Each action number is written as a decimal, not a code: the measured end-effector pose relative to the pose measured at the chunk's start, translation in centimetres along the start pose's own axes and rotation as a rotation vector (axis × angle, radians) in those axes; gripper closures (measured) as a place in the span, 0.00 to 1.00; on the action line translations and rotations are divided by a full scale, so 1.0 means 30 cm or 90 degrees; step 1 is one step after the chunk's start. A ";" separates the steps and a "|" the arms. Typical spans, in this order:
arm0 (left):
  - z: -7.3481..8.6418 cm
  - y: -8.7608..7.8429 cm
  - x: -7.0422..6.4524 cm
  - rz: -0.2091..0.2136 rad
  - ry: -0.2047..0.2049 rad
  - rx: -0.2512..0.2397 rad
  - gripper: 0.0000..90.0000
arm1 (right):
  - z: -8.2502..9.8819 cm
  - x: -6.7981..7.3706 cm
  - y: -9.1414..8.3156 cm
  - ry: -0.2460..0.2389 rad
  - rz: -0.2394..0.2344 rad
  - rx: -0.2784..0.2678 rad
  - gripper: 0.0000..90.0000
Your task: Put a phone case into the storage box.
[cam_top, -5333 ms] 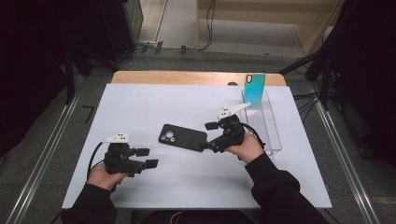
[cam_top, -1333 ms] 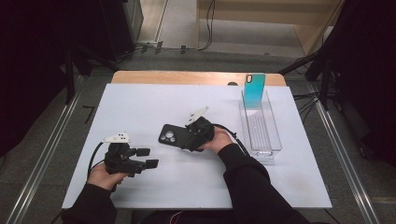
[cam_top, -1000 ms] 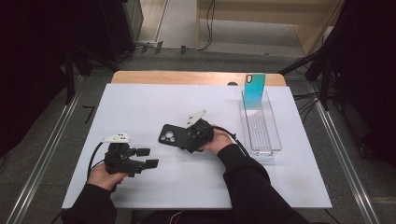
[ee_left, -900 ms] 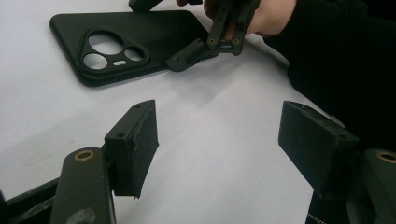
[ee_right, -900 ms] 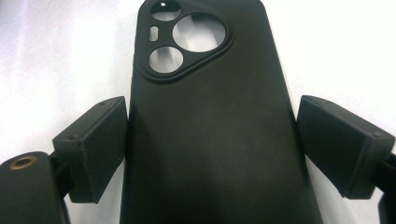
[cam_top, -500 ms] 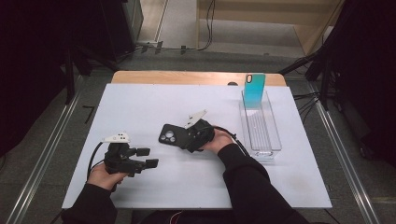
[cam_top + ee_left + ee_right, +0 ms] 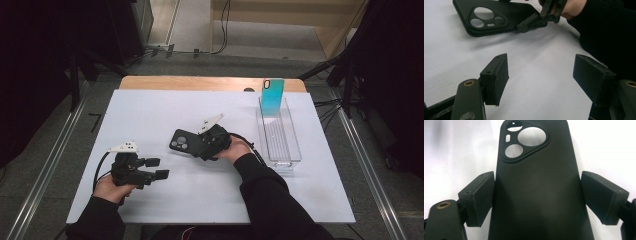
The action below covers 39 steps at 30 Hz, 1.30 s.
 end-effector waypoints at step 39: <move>-0.076 0.039 -0.038 0.000 -0.056 -0.025 0.32 | 0.057 0.126 -0.306 0.179 0.062 -0.052 0.15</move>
Point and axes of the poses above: each handheld gripper's, and its own axes: y roughly forward along the jaws, z roughly out of its underside, x roughly to its left, the point moved 3 cm from there along y, roughly forward along the jaws, and after that the axes turned 3 degrees about z, right-handed, at the moved point
